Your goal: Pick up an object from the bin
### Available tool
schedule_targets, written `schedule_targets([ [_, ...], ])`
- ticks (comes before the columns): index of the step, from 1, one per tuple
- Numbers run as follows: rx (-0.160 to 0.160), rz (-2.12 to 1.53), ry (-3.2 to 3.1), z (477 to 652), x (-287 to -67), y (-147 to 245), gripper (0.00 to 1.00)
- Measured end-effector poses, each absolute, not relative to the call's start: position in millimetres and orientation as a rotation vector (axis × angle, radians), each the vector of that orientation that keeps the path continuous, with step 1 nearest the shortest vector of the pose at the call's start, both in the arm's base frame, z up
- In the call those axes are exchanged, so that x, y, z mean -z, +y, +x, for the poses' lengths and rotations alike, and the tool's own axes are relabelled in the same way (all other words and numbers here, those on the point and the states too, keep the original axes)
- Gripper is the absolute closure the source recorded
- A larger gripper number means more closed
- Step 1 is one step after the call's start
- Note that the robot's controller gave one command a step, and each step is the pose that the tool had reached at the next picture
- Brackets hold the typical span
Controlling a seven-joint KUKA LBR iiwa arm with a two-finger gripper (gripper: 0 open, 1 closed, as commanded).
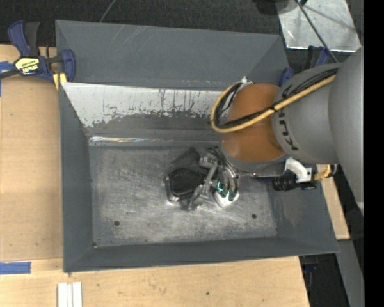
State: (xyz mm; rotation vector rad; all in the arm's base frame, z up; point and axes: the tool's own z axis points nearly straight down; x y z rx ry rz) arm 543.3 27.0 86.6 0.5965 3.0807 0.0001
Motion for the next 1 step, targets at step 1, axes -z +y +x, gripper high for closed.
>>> schedule_targets([
  [1, 0.001, 0.596, 3.077, 544.2, -87.8, 26.2, 1.0],
])
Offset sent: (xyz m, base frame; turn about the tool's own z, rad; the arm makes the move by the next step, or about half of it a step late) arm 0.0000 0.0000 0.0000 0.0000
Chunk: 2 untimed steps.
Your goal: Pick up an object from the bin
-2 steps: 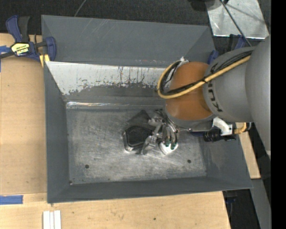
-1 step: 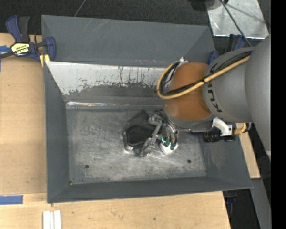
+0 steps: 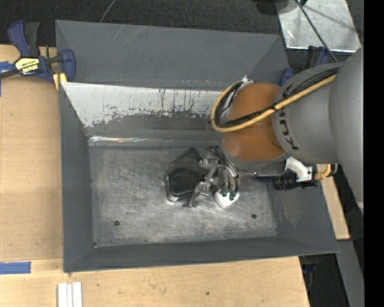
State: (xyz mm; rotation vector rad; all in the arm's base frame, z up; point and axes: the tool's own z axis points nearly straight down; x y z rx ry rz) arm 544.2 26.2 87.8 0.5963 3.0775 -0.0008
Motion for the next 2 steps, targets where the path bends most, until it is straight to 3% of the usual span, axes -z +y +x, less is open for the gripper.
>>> schedule_targets([
  [1, 0.0, 0.597, 3.08, 543.4, -86.8, 26.8, 0.0],
  [2, 0.001, 0.597, 3.077, 544.3, -87.8, 26.1, 1.0],
])
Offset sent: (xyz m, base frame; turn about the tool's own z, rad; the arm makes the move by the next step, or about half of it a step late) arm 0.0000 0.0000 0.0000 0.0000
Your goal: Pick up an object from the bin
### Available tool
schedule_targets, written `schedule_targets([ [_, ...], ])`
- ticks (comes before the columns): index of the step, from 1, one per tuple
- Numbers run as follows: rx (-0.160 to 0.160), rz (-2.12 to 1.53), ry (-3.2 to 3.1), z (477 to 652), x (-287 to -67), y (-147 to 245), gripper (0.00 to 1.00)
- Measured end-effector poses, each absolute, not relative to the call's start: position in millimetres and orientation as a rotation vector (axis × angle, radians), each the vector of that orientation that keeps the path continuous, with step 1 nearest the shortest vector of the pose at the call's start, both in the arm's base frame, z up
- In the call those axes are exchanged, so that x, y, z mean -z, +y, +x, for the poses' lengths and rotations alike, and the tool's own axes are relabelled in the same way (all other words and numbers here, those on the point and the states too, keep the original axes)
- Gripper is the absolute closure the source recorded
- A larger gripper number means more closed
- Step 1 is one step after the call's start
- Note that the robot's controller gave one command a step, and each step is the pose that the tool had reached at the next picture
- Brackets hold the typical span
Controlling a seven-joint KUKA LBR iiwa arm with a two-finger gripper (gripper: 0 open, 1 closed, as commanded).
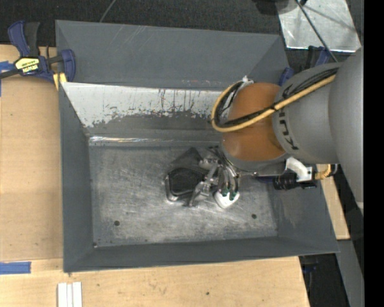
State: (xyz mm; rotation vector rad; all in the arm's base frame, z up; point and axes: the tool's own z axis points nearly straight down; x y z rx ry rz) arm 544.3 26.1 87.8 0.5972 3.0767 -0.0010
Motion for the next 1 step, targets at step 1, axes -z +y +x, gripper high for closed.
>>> schedule_targets([
  [1, 0.001, 0.677, 3.065, 541.0, -212.8, 17.7, 1.0],
])
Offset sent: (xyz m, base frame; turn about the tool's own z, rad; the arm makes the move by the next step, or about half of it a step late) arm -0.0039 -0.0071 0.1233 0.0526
